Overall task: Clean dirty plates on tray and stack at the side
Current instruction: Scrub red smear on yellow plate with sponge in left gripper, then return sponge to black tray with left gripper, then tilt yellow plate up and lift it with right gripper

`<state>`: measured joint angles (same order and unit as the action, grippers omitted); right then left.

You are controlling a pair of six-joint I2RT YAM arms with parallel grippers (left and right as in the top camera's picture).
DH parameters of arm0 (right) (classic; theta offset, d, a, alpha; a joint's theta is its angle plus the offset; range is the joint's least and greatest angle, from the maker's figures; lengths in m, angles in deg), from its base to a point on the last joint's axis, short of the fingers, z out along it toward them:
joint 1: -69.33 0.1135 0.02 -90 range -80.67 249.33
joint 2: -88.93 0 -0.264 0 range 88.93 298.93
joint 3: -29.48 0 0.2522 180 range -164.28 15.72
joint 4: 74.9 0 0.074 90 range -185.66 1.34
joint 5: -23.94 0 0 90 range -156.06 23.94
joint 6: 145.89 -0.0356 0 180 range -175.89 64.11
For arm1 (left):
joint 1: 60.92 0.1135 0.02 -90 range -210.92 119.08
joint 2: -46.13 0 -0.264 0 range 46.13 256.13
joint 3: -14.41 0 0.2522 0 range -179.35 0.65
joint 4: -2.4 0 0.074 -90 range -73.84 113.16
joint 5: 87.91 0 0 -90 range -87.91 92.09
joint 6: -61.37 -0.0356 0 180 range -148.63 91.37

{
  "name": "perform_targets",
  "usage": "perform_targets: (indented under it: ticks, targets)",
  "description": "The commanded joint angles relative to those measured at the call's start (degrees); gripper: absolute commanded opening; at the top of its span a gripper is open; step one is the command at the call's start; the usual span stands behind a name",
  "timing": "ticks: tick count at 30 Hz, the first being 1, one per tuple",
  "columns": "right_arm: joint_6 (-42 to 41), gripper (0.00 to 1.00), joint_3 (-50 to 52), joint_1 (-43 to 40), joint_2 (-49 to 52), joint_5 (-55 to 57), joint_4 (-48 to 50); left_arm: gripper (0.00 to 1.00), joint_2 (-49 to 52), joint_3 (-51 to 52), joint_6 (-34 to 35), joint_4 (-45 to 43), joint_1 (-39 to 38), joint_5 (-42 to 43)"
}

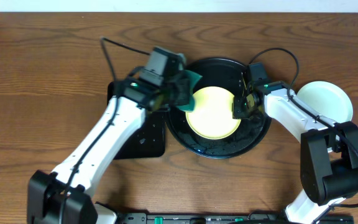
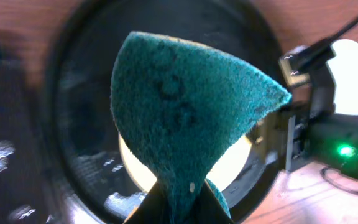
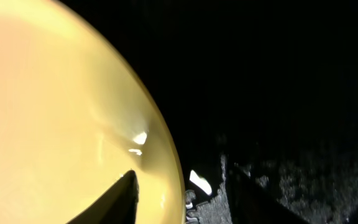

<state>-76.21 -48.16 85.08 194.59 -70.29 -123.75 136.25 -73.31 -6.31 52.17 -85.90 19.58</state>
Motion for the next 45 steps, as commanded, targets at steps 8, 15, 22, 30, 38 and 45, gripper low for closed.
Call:
perform_targets:
  ticks: [8, 15, 22, 30, 38, 45]
  targets:
    - [0.2, 0.27, 5.75, 0.48, 0.42, -5.53, 9.77, 0.08, 1.44, 3.8, -10.43, 4.5, 13.0, -4.94]
    - [0.22, 0.01, 5.92, 0.42, -0.07, -6.8, 11.93, 0.08, 6.4, 6.08, -11.89, 4.44, 16.9, -4.94]
    - [5.22, 0.01, 4.59, 0.22, -6.95, -2.91, 11.69, 0.08, 13.05, 6.08, -13.77, 4.26, 17.84, -4.94]
    - [13.27, 0.01, 4.59, 0.87, -18.91, 13.09, 9.53, 0.11, 17.75, 6.08, -13.77, 2.89, 17.84, -4.94]
    - [19.82, 0.01, 4.59, 2.84, -24.0, 28.68, 9.14, 0.5, 17.79, 6.08, -13.77, 2.36, 17.84, -4.94]
    - [25.86, 0.01, 4.59, 9.94, -24.83, 42.01, 10.51, 0.59, 17.79, 6.08, -13.75, 3.19, 17.84, -4.96]
